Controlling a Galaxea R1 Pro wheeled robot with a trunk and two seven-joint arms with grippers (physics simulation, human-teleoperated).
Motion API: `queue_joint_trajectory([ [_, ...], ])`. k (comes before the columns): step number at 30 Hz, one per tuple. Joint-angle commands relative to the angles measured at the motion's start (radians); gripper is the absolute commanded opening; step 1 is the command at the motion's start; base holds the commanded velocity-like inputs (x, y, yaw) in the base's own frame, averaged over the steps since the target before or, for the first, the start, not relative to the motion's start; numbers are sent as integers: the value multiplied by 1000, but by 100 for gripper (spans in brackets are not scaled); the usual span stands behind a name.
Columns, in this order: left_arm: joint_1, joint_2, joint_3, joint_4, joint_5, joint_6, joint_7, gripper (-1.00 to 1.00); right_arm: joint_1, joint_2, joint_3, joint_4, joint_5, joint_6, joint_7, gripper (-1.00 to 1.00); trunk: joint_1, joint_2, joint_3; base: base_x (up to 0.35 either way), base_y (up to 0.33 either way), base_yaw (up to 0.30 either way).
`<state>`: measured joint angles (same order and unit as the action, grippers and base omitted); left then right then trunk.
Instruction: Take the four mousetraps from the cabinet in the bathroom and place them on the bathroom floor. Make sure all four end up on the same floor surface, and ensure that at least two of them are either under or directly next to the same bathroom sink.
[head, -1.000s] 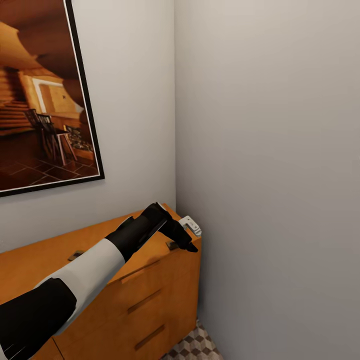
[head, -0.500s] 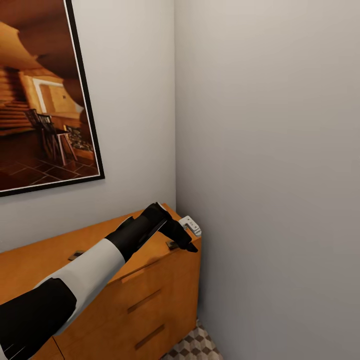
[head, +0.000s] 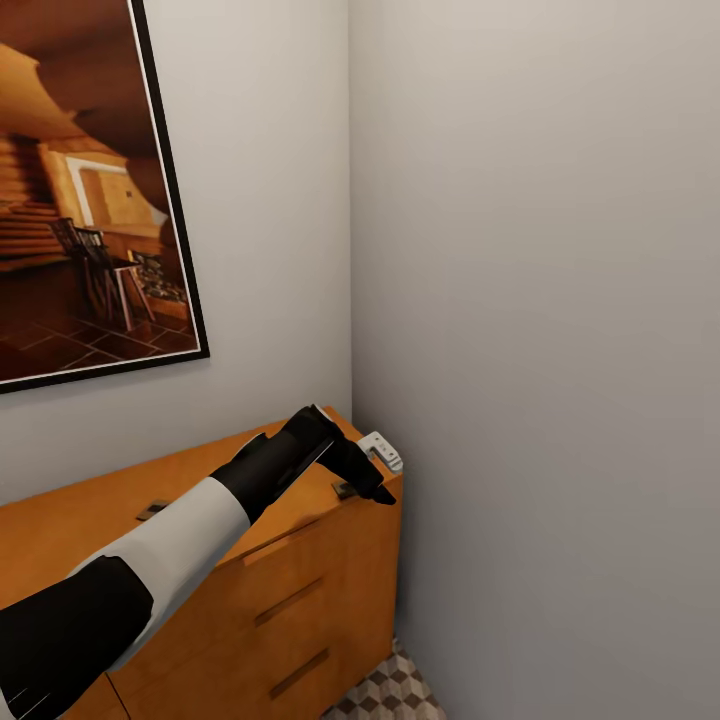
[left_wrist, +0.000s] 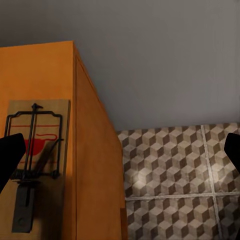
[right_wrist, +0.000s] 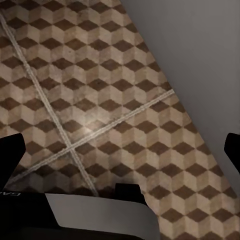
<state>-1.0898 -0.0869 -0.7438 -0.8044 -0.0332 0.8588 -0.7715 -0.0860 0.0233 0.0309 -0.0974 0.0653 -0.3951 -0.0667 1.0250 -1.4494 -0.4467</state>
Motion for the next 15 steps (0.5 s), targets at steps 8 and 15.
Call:
queue_joint_trajectory([
  [8, -1, 3, 2, 1, -2, 5, -6, 100, -1, 0, 3, 1, 7, -2, -7, 100, 0, -1, -1, 0, 0, 0],
  [15, -1, 4, 4, -5, -2, 5, -6, 100, -1, 1, 3, 1, 7, -2, -7, 100, 0, -1, -1, 0, 0, 0],
])
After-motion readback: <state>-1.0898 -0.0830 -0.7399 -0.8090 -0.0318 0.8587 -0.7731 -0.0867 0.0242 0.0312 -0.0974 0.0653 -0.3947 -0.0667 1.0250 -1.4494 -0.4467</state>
